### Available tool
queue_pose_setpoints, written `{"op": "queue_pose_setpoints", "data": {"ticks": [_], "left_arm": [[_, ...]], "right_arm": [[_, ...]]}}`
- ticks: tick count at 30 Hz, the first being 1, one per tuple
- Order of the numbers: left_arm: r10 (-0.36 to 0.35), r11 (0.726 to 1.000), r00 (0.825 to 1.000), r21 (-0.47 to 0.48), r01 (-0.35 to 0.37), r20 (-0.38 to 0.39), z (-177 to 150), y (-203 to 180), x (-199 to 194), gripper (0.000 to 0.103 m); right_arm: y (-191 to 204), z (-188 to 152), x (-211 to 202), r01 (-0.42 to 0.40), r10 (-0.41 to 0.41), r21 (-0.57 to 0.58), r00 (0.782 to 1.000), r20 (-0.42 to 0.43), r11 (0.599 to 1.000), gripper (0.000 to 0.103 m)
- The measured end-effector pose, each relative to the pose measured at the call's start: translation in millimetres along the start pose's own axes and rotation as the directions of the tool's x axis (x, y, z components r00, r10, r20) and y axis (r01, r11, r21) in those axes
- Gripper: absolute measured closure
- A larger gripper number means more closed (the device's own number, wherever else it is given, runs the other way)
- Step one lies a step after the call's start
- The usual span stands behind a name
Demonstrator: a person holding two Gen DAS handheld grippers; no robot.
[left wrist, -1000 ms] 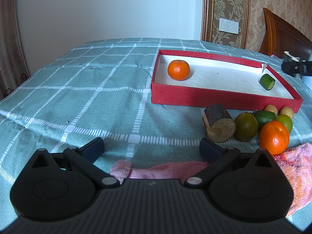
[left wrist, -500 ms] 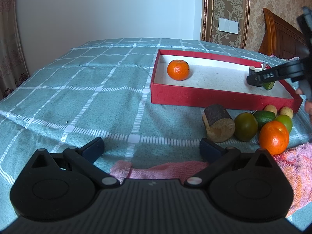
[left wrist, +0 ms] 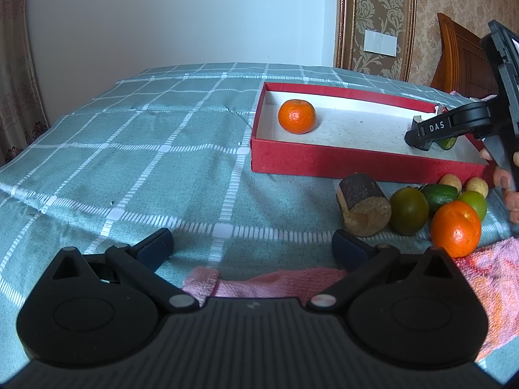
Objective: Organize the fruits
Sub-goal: 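Carry the dark chunk into the tray beside the cucumber and open the right tool, then withdraw the right tool from the tray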
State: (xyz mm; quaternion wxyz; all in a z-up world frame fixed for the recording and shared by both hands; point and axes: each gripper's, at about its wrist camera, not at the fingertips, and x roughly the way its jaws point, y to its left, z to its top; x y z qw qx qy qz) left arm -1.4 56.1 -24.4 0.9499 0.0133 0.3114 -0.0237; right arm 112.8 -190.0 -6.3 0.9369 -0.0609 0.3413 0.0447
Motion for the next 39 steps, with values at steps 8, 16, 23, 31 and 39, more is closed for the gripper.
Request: {"op": "queue_pose_setpoints", "data": {"ticks": [8,16,23,31,39], "left_arm": [[0.0,1.0,1.0,0.0,0.0,0.0,0,0,0,0.0],[0.0,1.0,1.0,0.0,0.0,0.0,0,0,0,0.0],[0.0,1.0,1.0,0.0,0.0,0.0,0,0,0,0.0],[0.0,1.0,1.0,0.0,0.0,0.0,0,0,0,0.0],[-0.014,1.0,1.0,-0.007,0.014,0.008,0,1,-2,0.0]], "right_arm": [[-3,-4,-17,-0.015,0.015,0.005,0.997,0.074,1.0,0.02],[-7,-17,-44,-0.017,0.013,0.042,0.995,0.1,0.999,0.02],[-32,-52,-90,-0.034,0.014,0.13,0.988,0.151,0.991,0.016],[-43,-96,-105,0.07,-0.086,0.146,0.99,0.11,0.987,0.015],[-51,-108,-99,0.064,-0.077,0.203,0.995,0.057,0.977,0.015]]}}
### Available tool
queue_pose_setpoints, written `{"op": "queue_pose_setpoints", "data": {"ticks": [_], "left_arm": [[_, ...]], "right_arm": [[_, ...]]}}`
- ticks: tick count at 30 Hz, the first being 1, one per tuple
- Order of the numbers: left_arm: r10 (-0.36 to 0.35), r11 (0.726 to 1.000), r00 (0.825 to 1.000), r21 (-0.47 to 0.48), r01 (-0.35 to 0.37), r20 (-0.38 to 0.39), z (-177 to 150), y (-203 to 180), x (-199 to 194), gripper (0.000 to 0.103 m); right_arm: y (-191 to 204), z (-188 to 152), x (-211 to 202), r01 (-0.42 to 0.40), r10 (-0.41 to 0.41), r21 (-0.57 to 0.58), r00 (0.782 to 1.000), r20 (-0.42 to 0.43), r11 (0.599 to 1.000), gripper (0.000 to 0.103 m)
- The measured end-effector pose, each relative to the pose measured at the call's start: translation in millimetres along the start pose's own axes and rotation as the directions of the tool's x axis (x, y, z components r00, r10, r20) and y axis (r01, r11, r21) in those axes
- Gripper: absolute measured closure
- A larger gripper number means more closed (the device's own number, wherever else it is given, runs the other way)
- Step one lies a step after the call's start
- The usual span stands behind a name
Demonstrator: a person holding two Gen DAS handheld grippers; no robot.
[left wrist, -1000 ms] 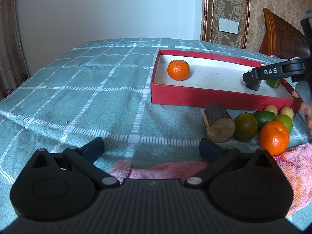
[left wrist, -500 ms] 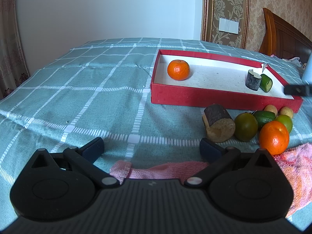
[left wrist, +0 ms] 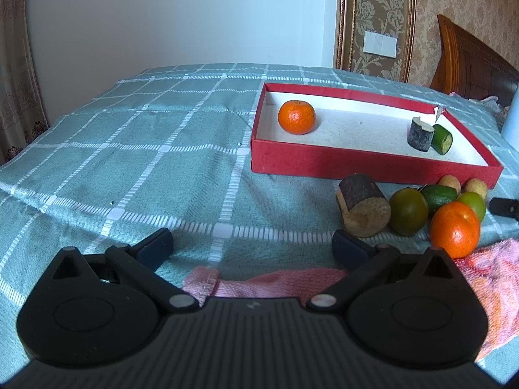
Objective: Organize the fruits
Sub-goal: 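Withdraw the right tool from the tray, then grasp the larger brown log chunk with the left tool and lift it toward the tray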
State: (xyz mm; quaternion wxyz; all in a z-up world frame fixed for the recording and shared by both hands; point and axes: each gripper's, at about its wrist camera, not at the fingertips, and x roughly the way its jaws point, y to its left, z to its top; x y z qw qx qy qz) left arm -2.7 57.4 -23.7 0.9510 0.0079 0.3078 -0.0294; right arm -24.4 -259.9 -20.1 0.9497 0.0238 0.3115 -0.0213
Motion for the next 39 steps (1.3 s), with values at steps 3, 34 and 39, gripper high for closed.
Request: {"op": "queue_pose_setpoints", "data": {"ticks": [3,34,39], "left_arm": [[-0.049,0.999,0.998,0.01,0.049,0.025,-2,0,-5,0.0],[-0.066,0.998,0.998,-0.023,0.066,0.025,17,-25,10,0.0],[-0.079,0.996,0.997,-0.035,0.079,-0.001,17,-23,14,0.0]], "right_arm": [[-4,-1,1,-0.016,0.016,0.023,1.0,-0.008,1.0,0.007],[4,-1,5,0.012,-0.012,-0.021,1.0,-0.028,1.0,0.004],[4,-1,5,0.012,-0.012,-0.021,1.0,-0.028,1.0,0.004]]}}
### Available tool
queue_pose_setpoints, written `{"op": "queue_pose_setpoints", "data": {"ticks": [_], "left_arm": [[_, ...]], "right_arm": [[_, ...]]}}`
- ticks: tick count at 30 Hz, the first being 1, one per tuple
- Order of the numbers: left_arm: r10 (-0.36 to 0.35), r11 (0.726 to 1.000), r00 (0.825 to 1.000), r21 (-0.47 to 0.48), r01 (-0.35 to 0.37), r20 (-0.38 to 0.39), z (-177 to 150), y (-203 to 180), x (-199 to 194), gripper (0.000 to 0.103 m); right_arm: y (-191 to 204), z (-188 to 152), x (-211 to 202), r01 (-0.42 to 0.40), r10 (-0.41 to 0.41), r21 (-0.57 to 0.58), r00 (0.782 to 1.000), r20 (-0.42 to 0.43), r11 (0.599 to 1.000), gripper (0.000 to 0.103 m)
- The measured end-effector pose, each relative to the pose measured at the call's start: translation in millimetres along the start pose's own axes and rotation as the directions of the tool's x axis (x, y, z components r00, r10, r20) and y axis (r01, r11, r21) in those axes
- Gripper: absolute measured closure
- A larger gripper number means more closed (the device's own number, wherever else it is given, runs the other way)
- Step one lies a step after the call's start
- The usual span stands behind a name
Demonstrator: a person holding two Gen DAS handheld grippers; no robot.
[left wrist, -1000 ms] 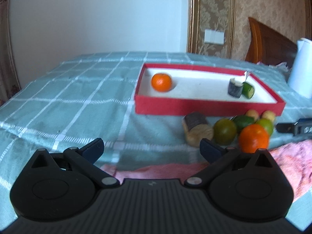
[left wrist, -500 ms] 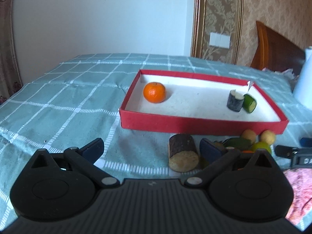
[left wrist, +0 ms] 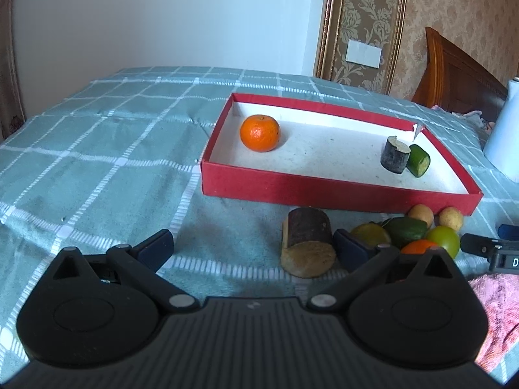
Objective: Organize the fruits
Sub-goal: 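Grasp the larger brown log chunk with the left tool and lift it toward the tray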
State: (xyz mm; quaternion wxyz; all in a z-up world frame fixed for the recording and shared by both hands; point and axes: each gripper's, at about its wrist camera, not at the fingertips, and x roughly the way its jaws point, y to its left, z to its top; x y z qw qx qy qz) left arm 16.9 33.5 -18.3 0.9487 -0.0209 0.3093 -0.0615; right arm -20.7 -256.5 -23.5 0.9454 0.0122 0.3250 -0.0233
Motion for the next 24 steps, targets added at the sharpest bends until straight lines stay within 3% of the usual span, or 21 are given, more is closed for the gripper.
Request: {"op": "queue_pose_setpoints", "data": {"ticks": [2,6,11,14,16,18,24], "left_arm": [[-0.005,1.0,1.0,0.026,0.006,-0.015,0,-4,3,0.0],[-0.011,0.997,1.0,0.074,0.012,-0.015,-1,-10,2,0.016],[-0.049,0.997,0.999,0.056,0.049,0.003,-2,-4,-2,0.026],[-0.081,0.993,0.997,0.082,0.08,0.01,-4,-8,-5,0.041],[-0.087,0.99,0.996,0.112,0.086,0.008,-5,-13,-6,0.061],[-0.085,0.986,0.996,0.145,0.083,0.01,-5,-19,-7,0.07],[-0.095,0.987,0.995,0.134,0.092,0.013,-6,-17,-8,0.072]], "right_arm": [[0,0,0,0.0,0.0,0.0,1.0,0.0,1.0,0.004],[1,0,0,0.0,0.0,0.0,1.0,0.0,1.0,0.004],[0,0,0,0.0,0.0,0.0,1.0,0.0,1.0,0.004],[0,0,0,0.0,0.0,0.0,1.0,0.0,1.0,0.004],[1,0,0,0.0,0.0,0.0,1.0,0.0,1.0,0.004],[0,0,0,0.0,0.0,0.0,1.0,0.0,1.0,0.004],[0,0,0,0.0,0.0,0.0,1.0,0.0,1.0,0.004]]}}
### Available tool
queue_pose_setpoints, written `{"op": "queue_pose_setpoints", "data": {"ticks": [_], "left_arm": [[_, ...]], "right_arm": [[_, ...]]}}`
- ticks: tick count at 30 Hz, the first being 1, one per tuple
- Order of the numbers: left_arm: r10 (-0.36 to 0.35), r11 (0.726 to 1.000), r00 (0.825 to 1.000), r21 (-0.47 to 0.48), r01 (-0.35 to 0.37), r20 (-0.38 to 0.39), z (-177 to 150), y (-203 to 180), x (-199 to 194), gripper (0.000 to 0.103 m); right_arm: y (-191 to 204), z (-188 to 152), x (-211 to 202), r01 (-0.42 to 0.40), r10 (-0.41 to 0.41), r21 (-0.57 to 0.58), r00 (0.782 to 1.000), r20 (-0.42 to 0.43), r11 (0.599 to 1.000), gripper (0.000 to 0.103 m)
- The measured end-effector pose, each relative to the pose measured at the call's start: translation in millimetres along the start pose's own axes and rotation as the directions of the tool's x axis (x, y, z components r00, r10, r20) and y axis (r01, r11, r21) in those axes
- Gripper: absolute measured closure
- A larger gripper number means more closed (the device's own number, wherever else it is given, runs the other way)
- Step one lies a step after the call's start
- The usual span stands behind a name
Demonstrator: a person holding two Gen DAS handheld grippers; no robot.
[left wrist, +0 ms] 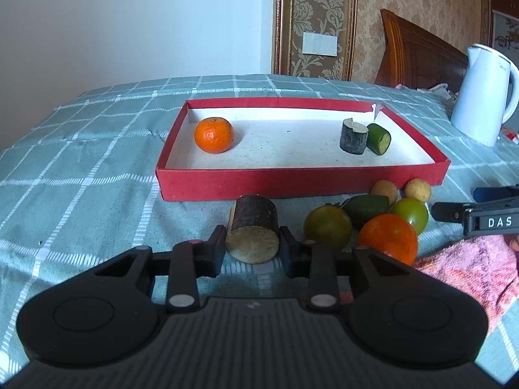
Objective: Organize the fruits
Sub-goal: 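Grasp the larger brown log chunk with the left tool and lift it toward the tray, then lower the brown log chunk beside the orange and open the left tool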
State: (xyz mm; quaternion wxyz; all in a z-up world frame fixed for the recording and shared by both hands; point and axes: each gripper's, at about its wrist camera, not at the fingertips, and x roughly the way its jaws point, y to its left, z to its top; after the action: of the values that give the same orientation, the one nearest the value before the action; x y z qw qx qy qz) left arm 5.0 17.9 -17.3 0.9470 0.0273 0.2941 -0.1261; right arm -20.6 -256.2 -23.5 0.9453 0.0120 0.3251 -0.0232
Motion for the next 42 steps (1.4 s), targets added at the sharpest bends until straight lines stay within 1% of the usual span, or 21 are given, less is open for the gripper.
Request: {"op": "queue_pose_setpoints", "data": {"ticks": [8,12,15,18,24,33,42], "left_arm": [[0.004,1.0,1.0,-0.008,-0.004,0.006,-1,3,-5,0.072],[0.008,1.0,1.0,-0.018,-0.008,0.009,3,5,-8,0.072],[0.002,1.0,0.999,-0.028,-0.001,0.033,12,7,-13,0.072],[0.012,1.0,0.998,-0.021,-0.011,0.065,22,8,-15,0.072],[0.014,0.999,0.997,-0.03,-0.011,0.077,39,10,-3,0.072],[0.04,0.998,0.996,-0.044,-0.036,0.074,57,16,21,0.072],[0.046,0.998,0.998,-0.051,-0.044,0.033,64,21,46,0.073]], "right_arm": [[0,0,0,0.0,0.0,0.0,1.0,0.0,1.0,0.003],[0,0,0,0.0,0.0,0.0,1.0,0.0,1.0,0.003],[0,0,0,0.0,0.0,0.0,1.0,0.0,1.0,0.003],[0,0,0,0.0,0.0,0.0,1.0,0.0,1.0,0.003],[0,0,0,0.0,0.0,0.0,1.0,0.0,1.0,0.003],[0,0,0,0.0,0.0,0.0,1.0,0.0,1.0,0.003],[0,0,0,-0.001,0.001,-0.001,1.0,0.0,1.0,0.003]]}}
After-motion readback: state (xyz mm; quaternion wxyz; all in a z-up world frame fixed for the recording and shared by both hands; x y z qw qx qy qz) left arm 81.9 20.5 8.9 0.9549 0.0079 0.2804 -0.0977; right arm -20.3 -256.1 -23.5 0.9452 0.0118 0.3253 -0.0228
